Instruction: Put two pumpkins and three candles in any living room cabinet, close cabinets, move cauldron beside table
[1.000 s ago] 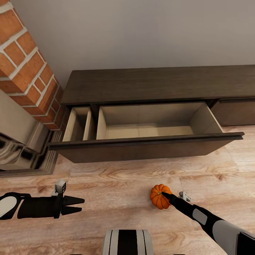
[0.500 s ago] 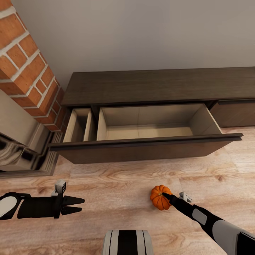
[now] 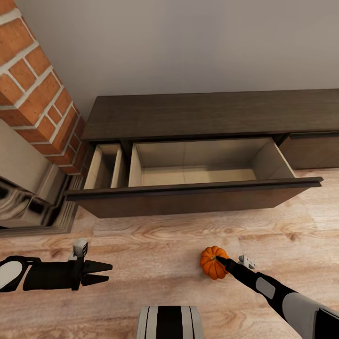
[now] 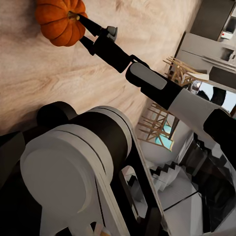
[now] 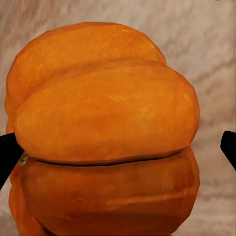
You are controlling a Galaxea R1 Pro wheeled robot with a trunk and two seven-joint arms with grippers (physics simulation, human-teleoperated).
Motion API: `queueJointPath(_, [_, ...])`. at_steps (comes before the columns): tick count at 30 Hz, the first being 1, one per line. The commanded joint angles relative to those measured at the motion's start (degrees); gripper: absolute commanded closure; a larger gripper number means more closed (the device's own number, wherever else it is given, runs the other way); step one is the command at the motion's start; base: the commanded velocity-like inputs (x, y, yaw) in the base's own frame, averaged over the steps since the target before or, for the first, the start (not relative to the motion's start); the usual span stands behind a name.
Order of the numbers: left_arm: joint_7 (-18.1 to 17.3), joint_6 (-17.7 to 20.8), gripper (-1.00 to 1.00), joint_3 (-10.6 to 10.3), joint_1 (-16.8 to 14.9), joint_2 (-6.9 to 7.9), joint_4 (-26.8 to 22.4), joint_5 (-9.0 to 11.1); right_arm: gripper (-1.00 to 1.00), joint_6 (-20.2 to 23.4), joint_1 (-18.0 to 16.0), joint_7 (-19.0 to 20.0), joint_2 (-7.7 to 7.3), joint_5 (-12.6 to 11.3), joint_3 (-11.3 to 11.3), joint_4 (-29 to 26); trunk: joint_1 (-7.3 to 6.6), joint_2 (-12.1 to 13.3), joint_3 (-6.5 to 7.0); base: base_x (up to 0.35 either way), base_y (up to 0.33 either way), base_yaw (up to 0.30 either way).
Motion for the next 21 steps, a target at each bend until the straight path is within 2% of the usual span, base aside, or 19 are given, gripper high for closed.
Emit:
queueJointPath(1, [-0.52,-0.01,-1.0,-0.17,-0.11,0.07,0.05,-0.33,-1.0,0.3,0.02,-0.18,-0.02,-0.26,2.74,0.15,0.01,-0.01,-0.04,0.0,0.0,0.0])
queueJointPath(7, [-0.52,-0.01,-1.0,-0.13,-0.11,0.06,0.08,-0.33,-1.0,0.2,0.01,-0.41,0.11,-0.39,5.06,0.19,0.01,-0.01,-0.04,0.0,0.0,0.0])
queueJointPath(21, [-0.52,-0.01,-1.0,-0.15,-0.11,0.08,0.09,-0.33,-1.0,-1.13,0.01,-0.34,0.25,-0.46,5.32,0.19,0.01,-0.01,-0.04,0.0,0.0,0.0])
